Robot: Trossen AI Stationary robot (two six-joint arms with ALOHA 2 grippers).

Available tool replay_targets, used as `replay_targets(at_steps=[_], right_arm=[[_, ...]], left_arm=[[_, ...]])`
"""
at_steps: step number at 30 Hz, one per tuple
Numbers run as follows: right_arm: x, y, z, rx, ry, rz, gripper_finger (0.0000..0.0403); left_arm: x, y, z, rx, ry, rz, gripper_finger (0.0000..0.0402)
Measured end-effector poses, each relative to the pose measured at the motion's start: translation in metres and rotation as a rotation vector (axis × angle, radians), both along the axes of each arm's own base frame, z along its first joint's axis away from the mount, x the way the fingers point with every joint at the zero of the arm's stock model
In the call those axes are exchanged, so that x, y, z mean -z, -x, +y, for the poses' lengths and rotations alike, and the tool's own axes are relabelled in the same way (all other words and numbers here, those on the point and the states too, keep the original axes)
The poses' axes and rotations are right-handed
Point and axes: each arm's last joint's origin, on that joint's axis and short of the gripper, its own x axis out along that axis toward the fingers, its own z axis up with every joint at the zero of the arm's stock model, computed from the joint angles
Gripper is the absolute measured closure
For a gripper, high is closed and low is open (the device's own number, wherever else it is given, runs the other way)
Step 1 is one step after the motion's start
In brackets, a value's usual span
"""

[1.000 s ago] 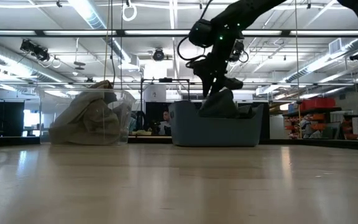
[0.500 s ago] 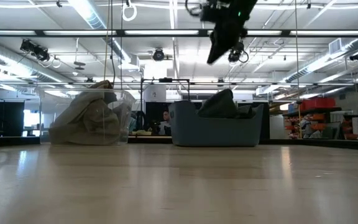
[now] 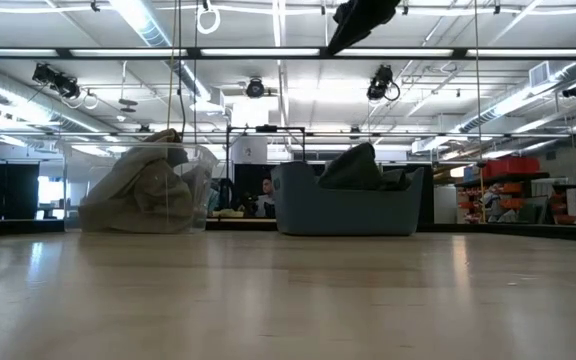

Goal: Pick & Place hat
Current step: Put the gray cap into the green bin

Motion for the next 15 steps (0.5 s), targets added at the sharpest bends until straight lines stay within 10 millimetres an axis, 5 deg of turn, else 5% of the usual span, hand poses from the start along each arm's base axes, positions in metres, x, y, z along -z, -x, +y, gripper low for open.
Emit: replay_targets(at_steps=[7, 15], right_arm=[[0.006, -0.008, 0.018, -0.059, -0.001, 0.012, 0.0189], [0.006, -0.009, 0.028, -0.087, -0.002, 0.012, 0.0183]], left_arm=[[0.047, 0.019, -0.034, 0.0, 0.076, 0.019, 0.0259], [0.081, 0.046, -0.044, -0.007, 0.028, 0.09, 0.0259]])
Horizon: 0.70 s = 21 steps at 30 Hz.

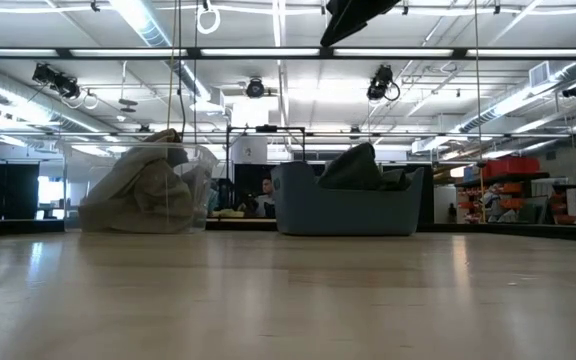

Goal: Pick & Place hat
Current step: Put the gray cap into the green bin

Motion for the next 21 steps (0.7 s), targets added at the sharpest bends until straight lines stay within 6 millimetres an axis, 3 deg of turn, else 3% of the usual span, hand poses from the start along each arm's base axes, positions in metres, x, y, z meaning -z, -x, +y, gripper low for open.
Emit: replay_targets(at_steps=[6, 11, 15, 21], right_arm=[[0.0, 0.0, 0.0, 0.037, -0.029, 0.002, 0.0183], [-0.001, -0.001, 0.0, 0.056, -0.045, -0.006, 0.0183], [-0.002, -0.002, 0.0, 0.059, -0.047, -0.027, 0.0183], [-0.004, -0.005, 0.0, 0.06, -0.048, -0.067, 0.0183]], left_arm=[[0.02, 0.005, -0.01, -0.03, 0.078, -0.05, 0.0259], [0.033, 0.015, -0.012, -0.031, 0.042, 0.017, 0.0259], [0.032, 0.015, -0.014, -0.026, 0.061, 0.012, 0.026], [0.01, 0.004, -0.018, 0.007, 0.082, -0.036, 0.026]])
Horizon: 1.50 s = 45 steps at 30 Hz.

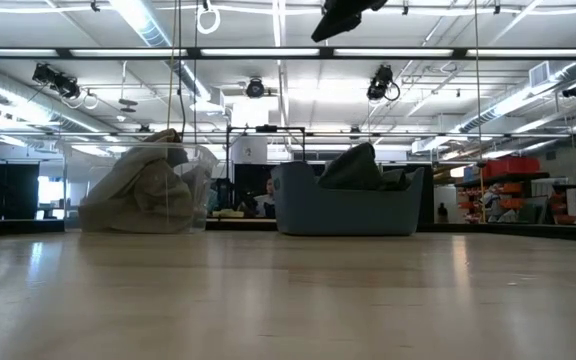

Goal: Pick & Place hat
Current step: Put the gray cap into the green bin

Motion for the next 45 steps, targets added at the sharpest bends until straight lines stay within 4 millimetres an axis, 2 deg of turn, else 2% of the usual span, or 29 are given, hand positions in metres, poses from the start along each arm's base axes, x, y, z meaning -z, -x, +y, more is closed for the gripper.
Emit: replay_targets(at_steps=[4, 9, 13, 22, 25, 27, 29, 30, 36, 41, 45], right_arm=[[-0.001, -0.001, 0.0, 0.004, -0.003, -0.016, 0.0183], [-0.002, -0.002, 0.0, 0.004, -0.002, -0.033, 0.0183], [-0.002, -0.002, 0.0, 0.006, -0.005, -0.034, 0.0183], [-0.002, -0.002, 0.0, 0.017, -0.015, -0.033, 0.0183], [-0.002, -0.002, 0.0, 0.017, -0.016, -0.034, 0.0183], [-0.002, -0.002, 0.0, 0.015, -0.017, -0.034, 0.0183], [-0.002, -0.002, 0.0, 0.015, -0.017, -0.034, 0.0183], [-0.002, -0.002, 0.0, 0.015, -0.017, -0.034, 0.0183], [-0.004, -0.01, 0.006, -0.075, -0.081, -0.091, 0.0183], [0.006, -0.032, 0.018, -0.204, -0.128, -0.167, 0.0183], [0.02, -0.047, 0.026, -0.276, -0.095, -0.17, 0.0183]], left_arm=[[-0.013, 0.0, 0.001, -0.006, -0.047, 0.015, 0.026], [-0.012, 0.01, 0.005, 0.016, -0.111, 0.069, 0.026], [-0.001, 0.015, 0.004, 0.011, -0.107, 0.075, 0.026], [0.039, 0.022, 0.006, -0.025, -0.045, 0.042, 0.0261], [0.04, 0.018, 0.011, -0.048, -0.048, 0.052, 0.0288], [0.04, 0.014, 0.013, -0.056, -0.046, 0.048, 0.0328], [0.037, 0.008, 0.016, -0.047, -0.043, 0.031, 0.0374], [0.035, 0.004, 0.017, -0.053, -0.043, 0.017, 0.0384], [0.004, -0.034, 0.032, -0.07, -0.165, -0.191, 0.0386], [-0.025, -0.075, 0.062, 0.166, -0.332, -0.387, 0.0389], [-0.039, -0.1, 0.097, 0.289, -0.44, -0.429, 0.0386]])
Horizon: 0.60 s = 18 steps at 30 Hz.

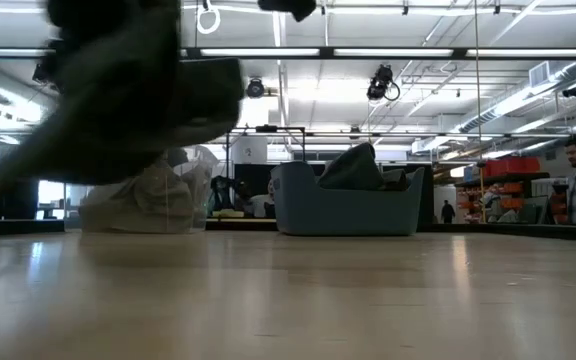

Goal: Pick & Place hat
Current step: Put the gray cap into the green bin

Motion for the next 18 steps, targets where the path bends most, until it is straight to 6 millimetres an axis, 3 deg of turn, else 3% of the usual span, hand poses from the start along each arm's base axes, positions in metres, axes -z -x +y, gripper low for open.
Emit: replay_targets(at_steps=[8, 18], right_arm=[[0.031, -0.02, 0.001, 0.035, -0.022, 0.093, 0.0183], [0.059, -0.033, -0.009, 0.204, 0.129, 0.164, 0.0184]], left_arm=[[-0.022, -0.034, 0.049, 0.135, -0.136, -0.131, 0.0387], [-0.032, -0.047, 0.069, 0.199, -0.22, -0.215, 0.0386]])
